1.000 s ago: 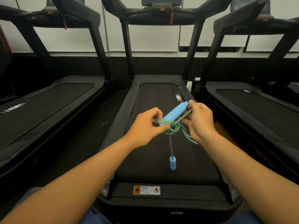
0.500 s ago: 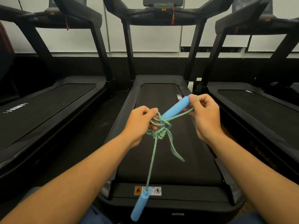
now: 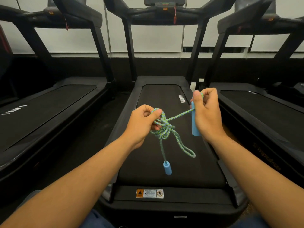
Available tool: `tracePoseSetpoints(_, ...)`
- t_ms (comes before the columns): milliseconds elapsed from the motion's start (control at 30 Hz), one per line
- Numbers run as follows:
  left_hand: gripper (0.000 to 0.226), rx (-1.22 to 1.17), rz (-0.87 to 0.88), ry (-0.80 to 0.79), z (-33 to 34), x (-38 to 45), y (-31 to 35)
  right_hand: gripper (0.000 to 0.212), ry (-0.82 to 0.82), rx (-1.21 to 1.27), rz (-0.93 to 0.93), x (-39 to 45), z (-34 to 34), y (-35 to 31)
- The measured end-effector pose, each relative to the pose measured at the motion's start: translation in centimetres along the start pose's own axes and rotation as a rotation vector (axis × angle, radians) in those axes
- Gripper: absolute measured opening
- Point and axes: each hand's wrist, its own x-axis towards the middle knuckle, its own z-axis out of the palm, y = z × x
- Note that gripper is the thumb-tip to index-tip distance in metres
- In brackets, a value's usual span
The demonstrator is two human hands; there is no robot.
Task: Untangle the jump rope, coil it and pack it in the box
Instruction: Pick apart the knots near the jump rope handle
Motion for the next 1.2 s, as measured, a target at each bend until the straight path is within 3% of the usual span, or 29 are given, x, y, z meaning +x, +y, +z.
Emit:
tracePoseSetpoints(100,0.019,-0.021,-0.003,0.020,-0.3,0.0,0.3,0.020,-0.220,0.002,0.141,0.1,-0.6,0.0)
tracePoseSetpoints(267,0.022,0.006,-0.012,0.035,-0.7,-0.1,0.6,0.041,-0.803,-0.147,0.364,-0.6,-2.1,0.0)
tracePoseSetpoints(333,0.022,0.036,-0.008,0.043,-0.6,-0.1,0.7,0.040,-0.933,-0.113,0.454,-0.9,-2.5,-0.3)
tracePoseSetpoints(500,0.027,0.198,0.023,0.060,-0.2,-0.3,1.1,0.026,-0.978,0.002,0.532,-1.0,-2.3,-0.6)
tracePoseSetpoints(633,0.032,0.252,0.081,0.067,0.1,-0.5,1.3,0.045,-0.892,-0.137,0.547,-1.5,-1.6,-0.5)
tracePoseSetpoints(767,0.029,0.247,0.066,0.101,0.1,-0.5,1.5,0.032,-0.994,0.166,0.756,-1.4,-1.8,-0.7)
tracePoseSetpoints(900,0.030,0.244,0.059,0.107,0.4,-0.6,1.8,0.025,-1.132,0.121,0.585,-1.9,-1.4,-0.8)
tracePoseSetpoints(1067,0.026,0.213,-0.011,0.070,0.9,-0.7,1.7,0.030,-1.004,0.044,0.383,-2.4,-0.7,-1.2)
tracePoseSetpoints(1200,0.019,0.070,-0.215,0.012,0.5,-0.6,1.8,0.047,-0.915,-0.075,0.327,-2.2,-0.6,-0.7)
